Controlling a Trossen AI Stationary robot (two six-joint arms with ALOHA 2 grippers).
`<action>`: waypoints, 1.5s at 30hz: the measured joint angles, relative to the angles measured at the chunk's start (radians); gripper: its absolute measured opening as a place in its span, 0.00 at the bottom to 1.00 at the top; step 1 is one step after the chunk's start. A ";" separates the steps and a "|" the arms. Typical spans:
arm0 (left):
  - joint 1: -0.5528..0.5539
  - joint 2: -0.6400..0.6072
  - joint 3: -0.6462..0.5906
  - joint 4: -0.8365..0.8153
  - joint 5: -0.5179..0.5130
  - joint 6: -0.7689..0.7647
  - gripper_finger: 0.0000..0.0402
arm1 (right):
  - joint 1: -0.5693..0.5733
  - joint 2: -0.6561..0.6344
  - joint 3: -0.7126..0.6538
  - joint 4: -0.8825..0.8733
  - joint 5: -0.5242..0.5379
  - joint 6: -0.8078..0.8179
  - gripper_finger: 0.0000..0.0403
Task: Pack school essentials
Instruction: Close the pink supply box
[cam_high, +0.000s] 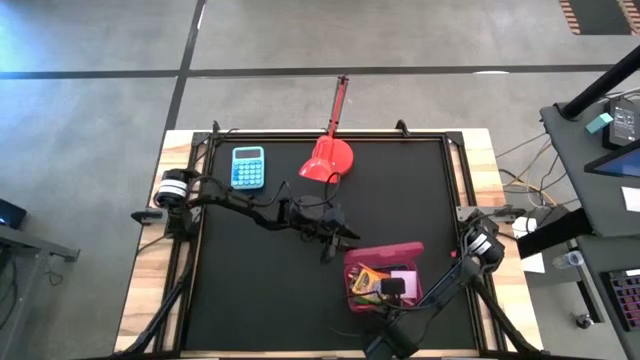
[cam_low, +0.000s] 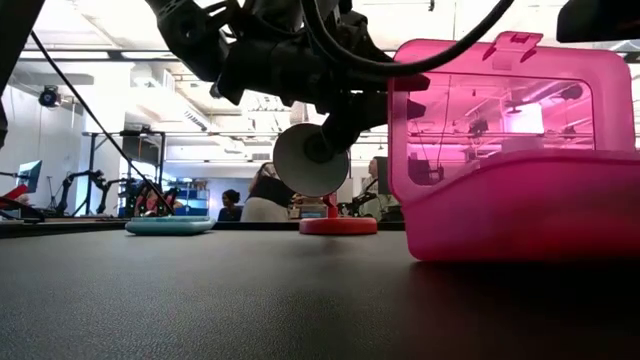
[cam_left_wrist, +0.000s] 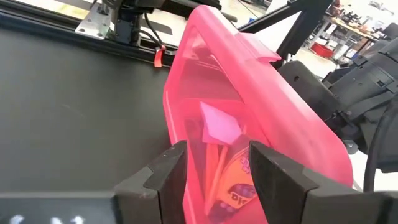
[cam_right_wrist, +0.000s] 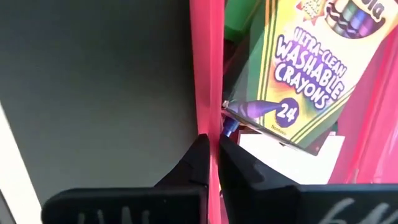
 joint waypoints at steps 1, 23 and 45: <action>0.000 0.000 0.000 0.000 0.000 0.000 0.39 | -0.001 0.000 -0.001 0.001 0.000 0.001 0.04; -0.004 0.000 -0.001 -0.001 0.000 -0.004 0.39 | -0.006 -0.019 0.009 0.079 0.046 -0.034 0.31; -0.009 0.000 -0.004 -0.001 -0.001 -0.008 0.39 | 0.020 -0.041 0.010 0.114 0.095 0.249 0.31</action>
